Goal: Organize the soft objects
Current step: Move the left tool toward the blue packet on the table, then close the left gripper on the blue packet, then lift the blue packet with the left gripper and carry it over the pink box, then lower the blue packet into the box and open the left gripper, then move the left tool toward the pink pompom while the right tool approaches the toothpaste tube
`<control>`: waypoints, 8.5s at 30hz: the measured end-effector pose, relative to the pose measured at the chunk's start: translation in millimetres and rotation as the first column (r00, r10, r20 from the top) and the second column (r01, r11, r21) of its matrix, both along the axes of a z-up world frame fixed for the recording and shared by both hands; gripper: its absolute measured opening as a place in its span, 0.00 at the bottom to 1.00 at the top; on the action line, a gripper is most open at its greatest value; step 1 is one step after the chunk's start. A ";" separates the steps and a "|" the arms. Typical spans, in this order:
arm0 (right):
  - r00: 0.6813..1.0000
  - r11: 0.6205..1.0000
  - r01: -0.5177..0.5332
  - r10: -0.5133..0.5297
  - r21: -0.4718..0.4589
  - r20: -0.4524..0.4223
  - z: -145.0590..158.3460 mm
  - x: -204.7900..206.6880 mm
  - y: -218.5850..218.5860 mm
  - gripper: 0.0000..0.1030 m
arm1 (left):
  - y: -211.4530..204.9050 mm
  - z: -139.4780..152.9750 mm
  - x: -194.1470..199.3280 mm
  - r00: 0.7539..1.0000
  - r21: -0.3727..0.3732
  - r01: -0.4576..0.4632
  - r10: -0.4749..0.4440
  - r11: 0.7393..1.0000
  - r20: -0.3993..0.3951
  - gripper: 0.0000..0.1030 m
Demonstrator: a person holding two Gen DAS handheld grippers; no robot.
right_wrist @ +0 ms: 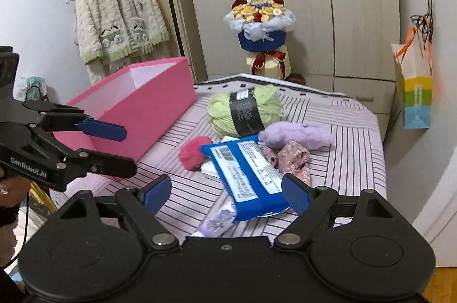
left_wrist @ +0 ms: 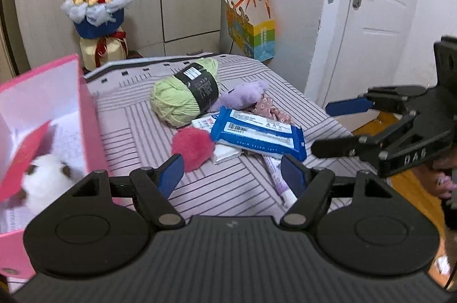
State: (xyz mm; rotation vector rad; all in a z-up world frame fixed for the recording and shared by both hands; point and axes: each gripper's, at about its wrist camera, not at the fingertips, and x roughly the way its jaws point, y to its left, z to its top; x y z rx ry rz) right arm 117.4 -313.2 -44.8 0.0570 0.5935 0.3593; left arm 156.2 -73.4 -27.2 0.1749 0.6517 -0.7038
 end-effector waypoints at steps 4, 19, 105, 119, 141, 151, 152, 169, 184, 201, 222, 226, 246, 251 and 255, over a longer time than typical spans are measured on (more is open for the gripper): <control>1.000 0.999 -0.022 0.022 -0.023 -0.015 -16.4 12.0 -2.8 0.85 | -15.8 -11.1 22.8 1.000 -0.043 -0.004 0.003 0.999 -0.023 0.66; 0.976 0.991 0.122 -0.109 0.058 -0.189 -54.7 36.7 -15.6 0.86 | -71.7 -33.5 88.3 1.000 0.041 -0.025 0.025 0.999 -0.004 0.48; 0.967 0.973 -0.198 0.175 -0.115 -0.183 35.8 -68.1 166.4 0.77 | 97.5 22.6 -62.2 0.915 -0.019 -0.158 0.139 0.987 -0.379 0.53; 0.947 0.943 -0.315 0.304 -0.111 -0.104 76.6 -38.3 229.0 0.80 | 170.0 61.1 -43.5 0.905 -0.066 -0.276 0.236 0.959 -0.354 0.54; 0.953 0.946 -0.303 0.300 -0.116 -0.046 85.2 126.5 262.4 0.47 | 208.5 58.0 128.1 0.914 -0.120 -0.378 0.349 0.918 -0.209 0.57; 0.968 0.952 -0.236 0.213 -0.197 -0.129 57.6 193.3 262.9 0.44 | 188.1 30.1 197.4 0.886 -0.068 -0.401 0.367 0.914 -0.284 0.57; 0.969 0.951 -0.231 0.207 -0.203 -0.134 55.5 197.7 263.4 0.44 | 187.4 27.7 201.7 0.882 -0.067 -0.404 0.369 0.912 -0.293 0.57; 0.981 0.946 -0.196 0.187 -0.259 -0.061 46.4 176.8 253.4 0.55 | 183.3 23.4 188.0 0.895 -0.019 -0.403 0.390 0.915 -0.217 0.64; 0.978 0.959 -0.205 0.207 -0.195 -0.014 87.9 95.9 224.8 0.59 | 182.2 78.5 88.7 0.949 0.029 -0.301 0.302 0.953 -0.089 0.64; 0.970 0.956 -0.214 0.232 -0.199 0.073 123.0 3.6 199.1 0.69 | 157.8 111.4 -9.0 0.984 0.038 -0.175 0.175 0.984 0.014 0.64; 0.999 0.995 -0.023 0.025 -0.092 0.021 74.7 -64.6 69.5 0.70 | 84.5 70.2 -47.1 0.999 0.045 0.018 -0.016 0.999 -0.047 0.64; 1.000 0.997 -0.017 0.016 -0.069 -0.009 53.8 -66.3 57.6 0.70 | 67.5 55.0 -42.4 0.998 0.058 0.039 -0.036 0.998 -0.054 0.64; 0.974 0.975 0.201 -0.188 -0.098 0.127 -50.1 -18.9 47.9 0.71 | 0.1 -13.0 -0.3 0.994 -0.022 -0.042 0.044 0.999 0.102 0.63; 0.969 0.969 0.243 -0.244 0.041 0.030 -60.6 0.0 35.9 0.65 | -24.6 -31.1 26.1 0.984 -0.010 -0.131 0.131 0.991 0.122 0.62; 0.969 0.970 0.244 -0.243 0.002 0.034 -64.5 5.2 47.7 0.58 | -36.5 -46.4 45.5 0.969 0.006 -0.206 0.203 0.978 0.137 0.61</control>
